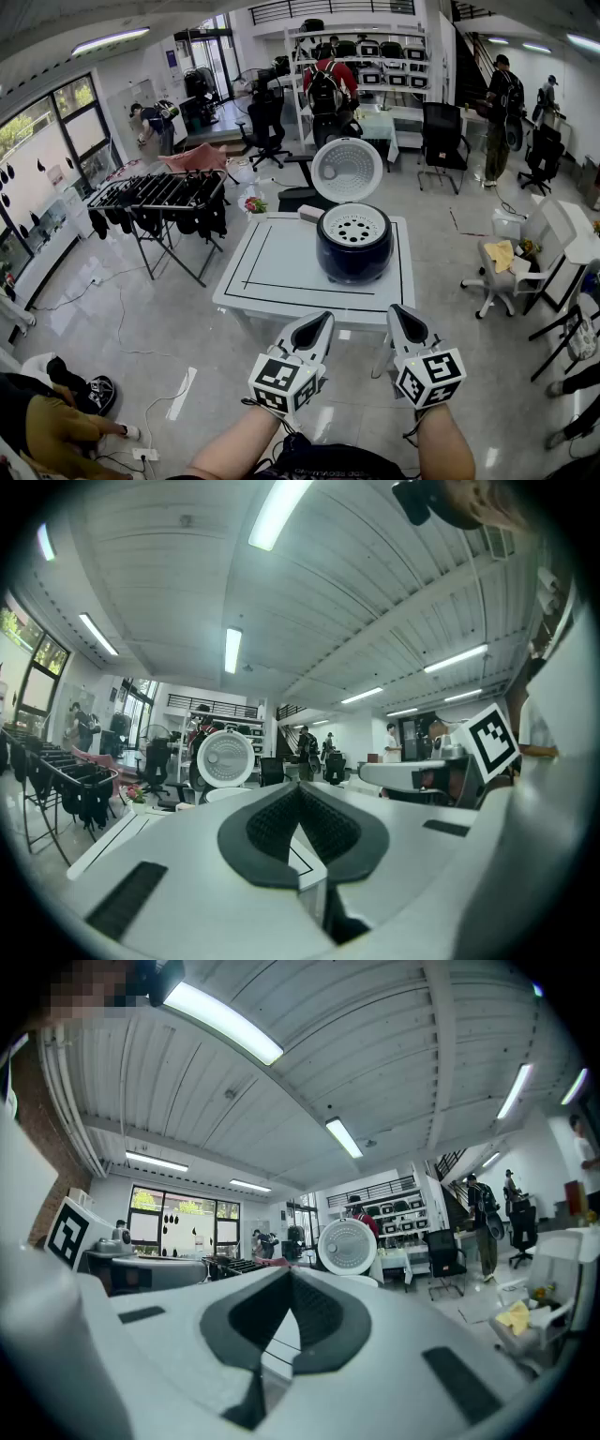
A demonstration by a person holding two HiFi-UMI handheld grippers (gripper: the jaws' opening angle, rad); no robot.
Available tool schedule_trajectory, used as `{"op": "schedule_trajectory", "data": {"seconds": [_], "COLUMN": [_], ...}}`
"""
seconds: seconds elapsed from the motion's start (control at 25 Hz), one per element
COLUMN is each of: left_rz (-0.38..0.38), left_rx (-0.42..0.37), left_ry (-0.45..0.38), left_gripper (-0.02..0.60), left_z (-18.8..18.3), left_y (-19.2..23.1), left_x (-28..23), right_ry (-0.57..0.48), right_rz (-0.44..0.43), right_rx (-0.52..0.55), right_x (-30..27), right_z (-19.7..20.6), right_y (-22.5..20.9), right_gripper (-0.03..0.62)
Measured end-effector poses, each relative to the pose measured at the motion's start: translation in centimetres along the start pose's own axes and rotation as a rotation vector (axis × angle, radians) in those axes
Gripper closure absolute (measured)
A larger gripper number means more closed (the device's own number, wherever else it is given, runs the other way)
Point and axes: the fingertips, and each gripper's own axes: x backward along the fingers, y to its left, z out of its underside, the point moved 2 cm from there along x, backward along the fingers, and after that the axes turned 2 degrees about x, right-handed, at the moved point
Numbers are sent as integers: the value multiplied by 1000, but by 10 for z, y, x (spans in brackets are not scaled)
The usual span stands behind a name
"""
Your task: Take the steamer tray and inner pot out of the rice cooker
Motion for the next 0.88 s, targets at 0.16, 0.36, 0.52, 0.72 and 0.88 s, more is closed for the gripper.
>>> {"op": "schedule_trajectory", "data": {"seconds": [0.16,0.36,0.52,0.72,0.88], "left_rz": [-1,-4,-38,-46,-62], "left_rx": [5,-4,12,8,-16], "left_ry": [3,3,-6,-18,-14], "left_gripper": [582,581,581,307,235], "left_z": [6,3,1,1,0], "left_y": [-1,-1,-1,5,17], "left_x": [2,3,6,0,-12], "right_ry": [2,-13,-23,-59,-76], "right_rz": [-3,-16,-15,-49,4], "right_rx": [-1,-27,-44,-78,-50], "right_x": [1,1,5,-3,-12], "right_z": [6,3,1,-1,-6], "right_y": [2,3,-1,-6,-22], "right_gripper": [592,592,589,340,267]}}
